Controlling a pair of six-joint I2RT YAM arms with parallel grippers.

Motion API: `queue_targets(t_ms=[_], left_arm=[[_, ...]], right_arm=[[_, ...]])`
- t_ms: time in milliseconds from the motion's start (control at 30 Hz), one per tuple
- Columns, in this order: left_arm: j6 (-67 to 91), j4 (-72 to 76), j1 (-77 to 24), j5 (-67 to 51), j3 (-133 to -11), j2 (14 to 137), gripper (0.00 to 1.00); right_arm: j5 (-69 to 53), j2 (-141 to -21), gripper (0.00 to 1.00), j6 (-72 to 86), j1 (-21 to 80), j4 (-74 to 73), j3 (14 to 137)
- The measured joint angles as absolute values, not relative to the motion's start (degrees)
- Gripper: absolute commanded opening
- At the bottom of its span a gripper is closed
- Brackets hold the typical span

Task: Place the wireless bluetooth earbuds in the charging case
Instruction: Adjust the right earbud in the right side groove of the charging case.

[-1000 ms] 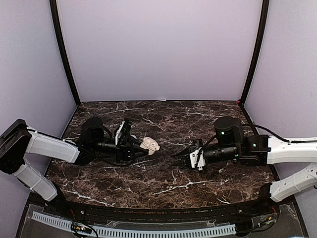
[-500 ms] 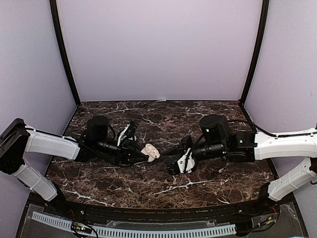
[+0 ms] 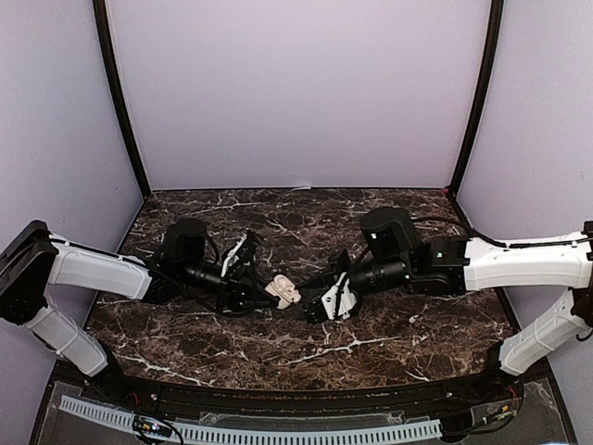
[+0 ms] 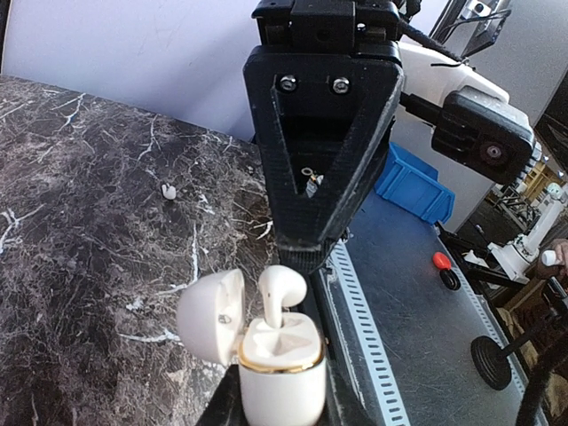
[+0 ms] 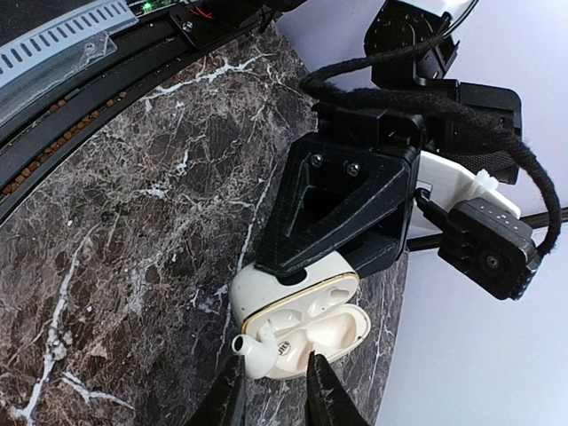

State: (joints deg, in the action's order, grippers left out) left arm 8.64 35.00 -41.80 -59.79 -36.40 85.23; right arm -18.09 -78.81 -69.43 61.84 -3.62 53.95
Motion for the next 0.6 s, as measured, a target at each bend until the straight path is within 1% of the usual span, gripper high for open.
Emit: queue_targets(t_ms=[433, 600], left_arm=[[8.08, 35.0, -42.15, -59.86, -36.4, 85.3, 0.05], [7.9, 35.0, -42.41, -60.27, -36.4, 85.49, 0.05]], right_arm=[[-19.73, -80.2, 0.24, -70.04, 61.25, -9.91, 56.12], [-19.75, -80.9, 0.21, -70.02, 61.12, -10.41, 56.58]])
